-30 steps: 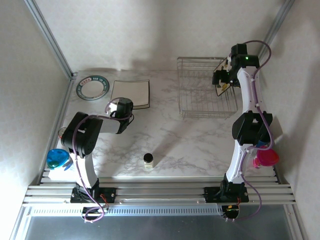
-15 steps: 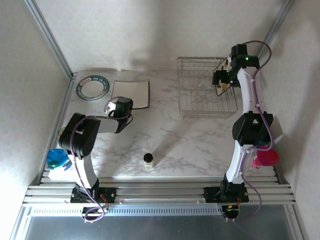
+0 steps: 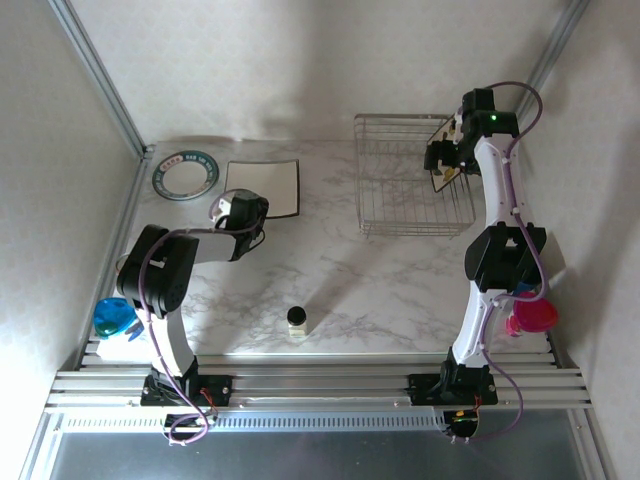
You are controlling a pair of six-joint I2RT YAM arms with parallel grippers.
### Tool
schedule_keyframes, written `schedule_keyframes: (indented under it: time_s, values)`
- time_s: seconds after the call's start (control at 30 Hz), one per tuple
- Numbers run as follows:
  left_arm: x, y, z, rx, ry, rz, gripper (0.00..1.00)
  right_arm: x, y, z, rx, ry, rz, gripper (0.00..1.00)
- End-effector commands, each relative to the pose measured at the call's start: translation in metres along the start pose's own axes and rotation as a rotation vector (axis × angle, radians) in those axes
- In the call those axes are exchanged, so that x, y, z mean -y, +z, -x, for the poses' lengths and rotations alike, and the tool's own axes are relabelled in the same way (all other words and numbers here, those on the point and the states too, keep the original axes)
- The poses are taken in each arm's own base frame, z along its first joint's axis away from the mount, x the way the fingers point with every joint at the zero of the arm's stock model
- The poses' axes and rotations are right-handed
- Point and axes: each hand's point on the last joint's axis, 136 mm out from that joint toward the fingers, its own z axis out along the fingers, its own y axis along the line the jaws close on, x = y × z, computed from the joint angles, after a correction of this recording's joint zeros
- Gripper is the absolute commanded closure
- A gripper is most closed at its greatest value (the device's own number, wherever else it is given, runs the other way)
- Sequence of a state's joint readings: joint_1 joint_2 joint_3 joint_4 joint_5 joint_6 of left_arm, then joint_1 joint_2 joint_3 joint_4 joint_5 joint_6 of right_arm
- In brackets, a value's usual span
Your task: Unload the plates from the dish rack
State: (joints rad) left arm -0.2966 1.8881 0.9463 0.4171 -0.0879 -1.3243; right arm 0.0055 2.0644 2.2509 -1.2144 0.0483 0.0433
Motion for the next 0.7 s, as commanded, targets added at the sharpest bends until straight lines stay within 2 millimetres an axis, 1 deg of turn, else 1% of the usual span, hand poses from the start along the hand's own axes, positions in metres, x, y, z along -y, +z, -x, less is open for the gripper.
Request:
schedule_keyframes:
  time_s: [0.0, 0.13, 0.23, 0.5, 0.57, 0.67]
  values:
    - [0.023, 0.003, 0.002, -0.017, 0.029, -0.047, 0.44, -0.007, -0.014, 0.006, 0.040, -0.020, 0.025, 0.01]
    - [0.020, 0.004, -0.001, -0.051, 0.040, -0.039, 0.41, -0.006, -0.015, 0.007, 0.050, -0.023, 0.023, 0.01]
    - [0.018, 0.005, -0.004, -0.068, 0.058, -0.028, 0.32, -0.006, -0.016, 0.008, 0.052, -0.023, 0.023, 0.01]
    - [0.012, 0.002, -0.004, -0.083, 0.074, -0.016, 0.30, -0.007, -0.016, 0.009, 0.054, -0.028, 0.024, 0.01]
    - [0.011, 0.002, -0.005, -0.095, 0.083, -0.015, 0.24, -0.006, -0.016, 0.009, 0.051, -0.031, 0.022, 0.01]
    - [0.012, 0.001, -0.007, -0.115, 0.098, -0.016, 0.06, -0.005, -0.016, 0.008, 0.045, -0.033, 0.016, 0.01]
